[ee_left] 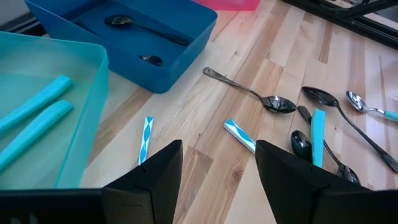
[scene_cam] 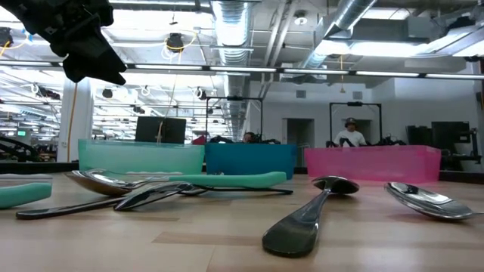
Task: Sort silverware by color (type)
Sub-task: Put the black spoon into the blue bin
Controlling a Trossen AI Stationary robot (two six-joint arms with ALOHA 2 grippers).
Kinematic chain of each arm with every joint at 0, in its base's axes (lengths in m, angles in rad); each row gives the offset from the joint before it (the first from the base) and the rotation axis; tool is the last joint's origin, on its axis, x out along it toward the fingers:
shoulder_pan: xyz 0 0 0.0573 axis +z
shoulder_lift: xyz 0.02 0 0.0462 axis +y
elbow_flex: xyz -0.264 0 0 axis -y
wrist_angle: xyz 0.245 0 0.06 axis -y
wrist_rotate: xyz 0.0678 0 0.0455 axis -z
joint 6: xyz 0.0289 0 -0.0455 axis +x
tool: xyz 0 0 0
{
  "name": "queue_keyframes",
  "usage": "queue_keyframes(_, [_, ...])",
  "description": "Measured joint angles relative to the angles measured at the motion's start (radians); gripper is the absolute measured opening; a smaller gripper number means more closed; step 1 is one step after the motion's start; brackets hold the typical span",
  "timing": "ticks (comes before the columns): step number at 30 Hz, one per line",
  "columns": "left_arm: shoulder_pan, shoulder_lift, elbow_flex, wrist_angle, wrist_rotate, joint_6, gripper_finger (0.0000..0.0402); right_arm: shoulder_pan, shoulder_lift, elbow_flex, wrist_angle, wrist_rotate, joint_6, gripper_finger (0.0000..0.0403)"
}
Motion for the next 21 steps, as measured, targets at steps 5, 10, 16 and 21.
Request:
queue_keyframes(5, [0.000, 0.000, 0.000, 0.000, 0.000, -0.002, 0.0187, 0.001, 0.000, 0.000, 0.006, 0.000, 0.000, 0.0128])
queue_keyframes(10, [0.000, 0.000, 0.000, 0.000, 0.000, -0.002, 0.0187, 0.001, 0.000, 0.000, 0.005, -0.001, 0.000, 0.0128])
queue_keyframes(16, [0.000, 0.000, 0.000, 0.000, 0.000, -0.002, 0.0187, 0.002, 0.000, 0.000, 0.000, -0.002, 0.001, 0.0128])
queue_keyframes(21, [0.000, 0.000, 0.000, 0.000, 0.000, -0.001, 0.0187, 0.002, 0.000, 0.000, -0.046, 0.052, 0.012, 0.0128])
